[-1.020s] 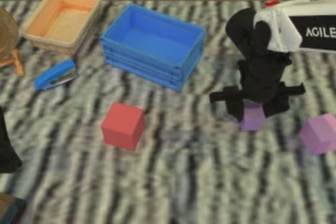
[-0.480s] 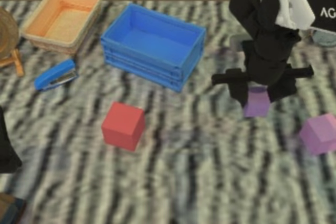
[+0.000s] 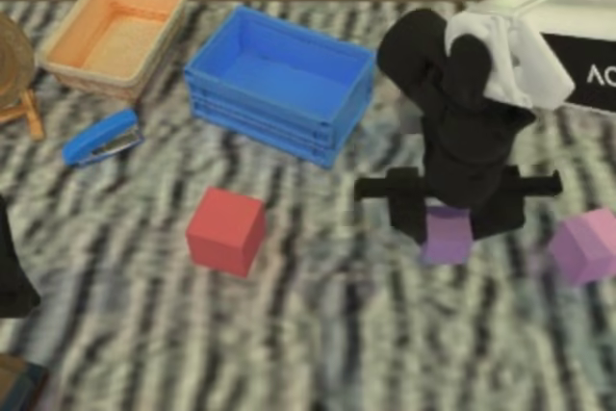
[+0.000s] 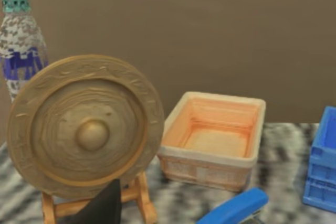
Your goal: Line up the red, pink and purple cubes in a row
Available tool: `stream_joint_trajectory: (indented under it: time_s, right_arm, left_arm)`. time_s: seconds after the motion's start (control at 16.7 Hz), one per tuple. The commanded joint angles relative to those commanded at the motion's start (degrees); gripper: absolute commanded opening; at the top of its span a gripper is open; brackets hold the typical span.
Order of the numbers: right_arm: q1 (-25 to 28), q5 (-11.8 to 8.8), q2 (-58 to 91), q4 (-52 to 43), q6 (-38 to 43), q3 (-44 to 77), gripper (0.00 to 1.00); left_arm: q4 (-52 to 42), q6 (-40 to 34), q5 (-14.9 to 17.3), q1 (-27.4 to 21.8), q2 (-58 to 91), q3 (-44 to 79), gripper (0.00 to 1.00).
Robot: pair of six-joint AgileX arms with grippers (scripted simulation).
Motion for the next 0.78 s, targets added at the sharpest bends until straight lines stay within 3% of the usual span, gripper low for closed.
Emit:
stream_joint_trajectory:
  time_s: [0.48, 0.78]
  right_arm:
    - [1.87, -0.03, -1.56, 1.15, 2.30, -2.75, 0.00]
    - [2.08, 0.08, 2.23, 10.94, 2.50, -8.26, 0.00]
  left_arm:
    - [0.00, 0.00, 0.00, 0.00, 0.00, 0.00, 1.00]
    - [0.00, 0.00, 0.00, 0.00, 0.00, 0.00, 1.00]
